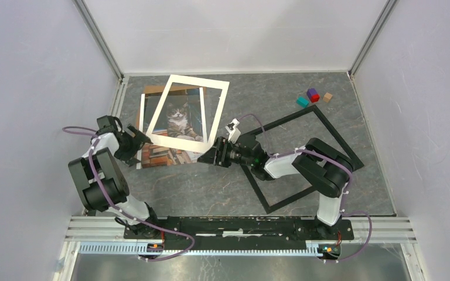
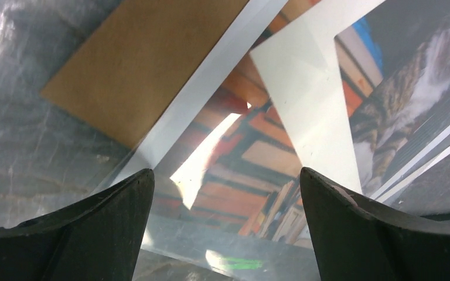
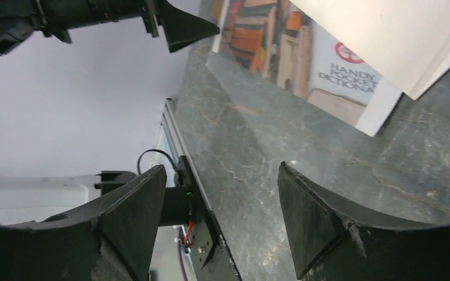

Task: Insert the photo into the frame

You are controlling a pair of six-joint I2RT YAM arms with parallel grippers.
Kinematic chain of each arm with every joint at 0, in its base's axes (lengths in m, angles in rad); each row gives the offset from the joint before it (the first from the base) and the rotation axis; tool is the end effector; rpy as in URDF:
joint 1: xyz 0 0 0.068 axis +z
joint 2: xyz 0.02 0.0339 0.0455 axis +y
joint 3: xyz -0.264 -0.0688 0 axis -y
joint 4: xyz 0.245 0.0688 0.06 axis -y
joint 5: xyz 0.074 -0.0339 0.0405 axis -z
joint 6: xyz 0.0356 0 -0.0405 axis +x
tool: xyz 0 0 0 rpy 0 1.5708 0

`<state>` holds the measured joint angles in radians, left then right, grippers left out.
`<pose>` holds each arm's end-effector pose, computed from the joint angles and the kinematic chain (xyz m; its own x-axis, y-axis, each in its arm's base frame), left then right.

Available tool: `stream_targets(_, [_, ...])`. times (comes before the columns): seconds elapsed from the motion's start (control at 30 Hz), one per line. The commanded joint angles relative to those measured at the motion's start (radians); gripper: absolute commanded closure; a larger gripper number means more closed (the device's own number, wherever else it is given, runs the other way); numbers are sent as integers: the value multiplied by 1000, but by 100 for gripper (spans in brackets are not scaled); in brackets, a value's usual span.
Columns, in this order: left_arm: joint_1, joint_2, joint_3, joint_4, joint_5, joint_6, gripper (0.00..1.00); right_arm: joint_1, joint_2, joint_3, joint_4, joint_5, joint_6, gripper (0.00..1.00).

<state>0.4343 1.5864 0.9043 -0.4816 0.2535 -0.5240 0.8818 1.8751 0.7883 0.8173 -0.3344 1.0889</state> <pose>0.2714 0.1161 0.1700 -0.5625 -0.7948 -0.2276 -0.6915 0.6032 -0.3975 0.2262 0.2930 0.1478 -0.9028 0.2205 -0.3693 -0.2811 0.3473 0.8946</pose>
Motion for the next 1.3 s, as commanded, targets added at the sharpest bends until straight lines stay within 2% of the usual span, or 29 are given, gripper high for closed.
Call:
stream_targets(0.0, [-3,-99,-32,-33,-9,-58,0,2,-65,-44,130,-17,48,24])
stream_targets(0.23, [-15,-153,-22,-142,-135,-77,0,-9,-82,-110,66,19,14,25])
stream_targets(0.37, [-81,-222,-28,-147,-282,-83,0,-19,-65,-66,-111,22,-83,24])
stream_targets(0.53, [-159,-183,-27,-130,-207,-87,0,-19,-33,-43,-143,37,-115,25])
stream_targets(0.93, [-162,-63,-104,-102,-184,-132,0,-18,64,158,-356,173,-217,24])
stream_targets(1.13, [-161,-46,-145,-74,-157,-165,0,-17,130,233,-382,177,-181,24])
stream_targets(1.27, [-162,-34,-157,-69,-138,-166,0,-17,147,228,-312,129,-104,24])
